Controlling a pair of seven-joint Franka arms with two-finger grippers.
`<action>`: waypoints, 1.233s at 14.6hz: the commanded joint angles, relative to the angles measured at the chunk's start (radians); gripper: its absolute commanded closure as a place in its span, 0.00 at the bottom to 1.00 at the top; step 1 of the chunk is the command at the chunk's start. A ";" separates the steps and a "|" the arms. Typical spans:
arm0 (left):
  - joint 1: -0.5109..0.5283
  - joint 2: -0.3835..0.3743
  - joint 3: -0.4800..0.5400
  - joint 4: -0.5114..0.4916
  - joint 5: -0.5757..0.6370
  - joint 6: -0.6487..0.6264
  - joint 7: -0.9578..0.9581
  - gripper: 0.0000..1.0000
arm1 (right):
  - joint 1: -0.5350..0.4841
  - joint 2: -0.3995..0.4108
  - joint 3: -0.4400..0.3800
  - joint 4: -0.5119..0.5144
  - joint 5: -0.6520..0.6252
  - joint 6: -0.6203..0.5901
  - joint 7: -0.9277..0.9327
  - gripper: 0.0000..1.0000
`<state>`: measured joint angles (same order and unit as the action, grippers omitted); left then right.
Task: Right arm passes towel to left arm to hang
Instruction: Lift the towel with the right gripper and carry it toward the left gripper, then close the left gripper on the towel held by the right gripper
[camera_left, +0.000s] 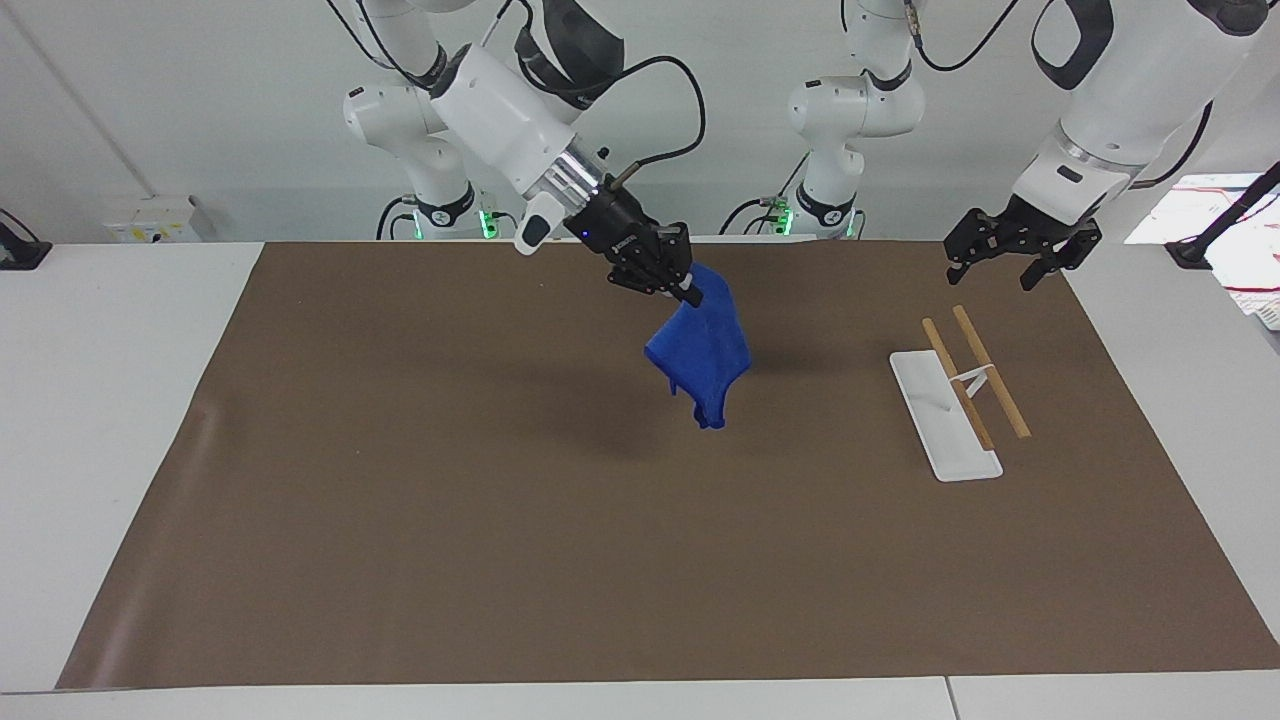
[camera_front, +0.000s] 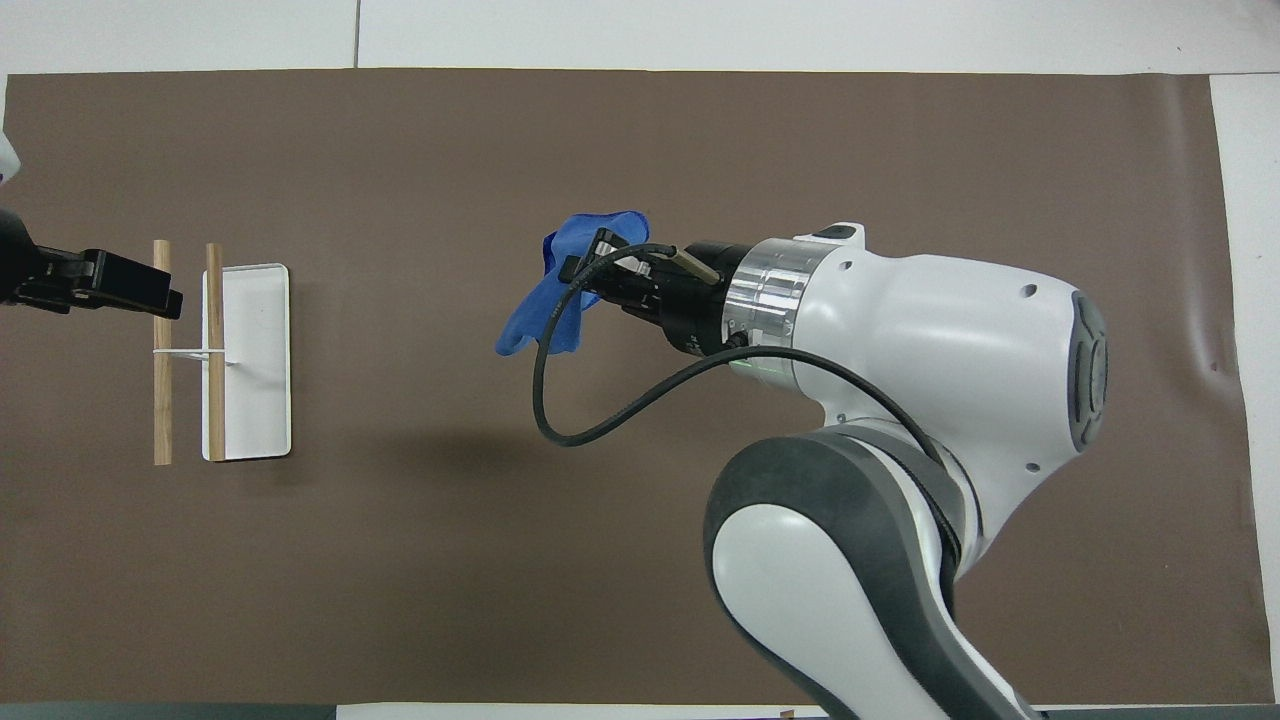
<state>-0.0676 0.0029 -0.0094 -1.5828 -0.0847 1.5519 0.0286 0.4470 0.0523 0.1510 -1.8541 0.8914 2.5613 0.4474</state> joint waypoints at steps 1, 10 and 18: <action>-0.012 -0.006 0.006 -0.039 -0.081 0.025 -0.183 0.00 | 0.056 0.011 -0.001 0.016 0.098 0.074 0.039 1.00; -0.066 -0.125 -0.004 -0.356 -0.311 0.221 -1.053 0.00 | 0.107 0.034 0.001 0.085 0.507 0.206 0.114 1.00; -0.103 -0.152 -0.004 -0.413 -0.504 0.339 -1.559 0.00 | 0.114 0.035 0.001 0.092 0.506 0.215 0.165 1.00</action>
<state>-0.1555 -0.1212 -0.0223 -1.9600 -0.5539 1.8346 -1.4280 0.5570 0.0758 0.1497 -1.7824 1.3907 2.7585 0.6008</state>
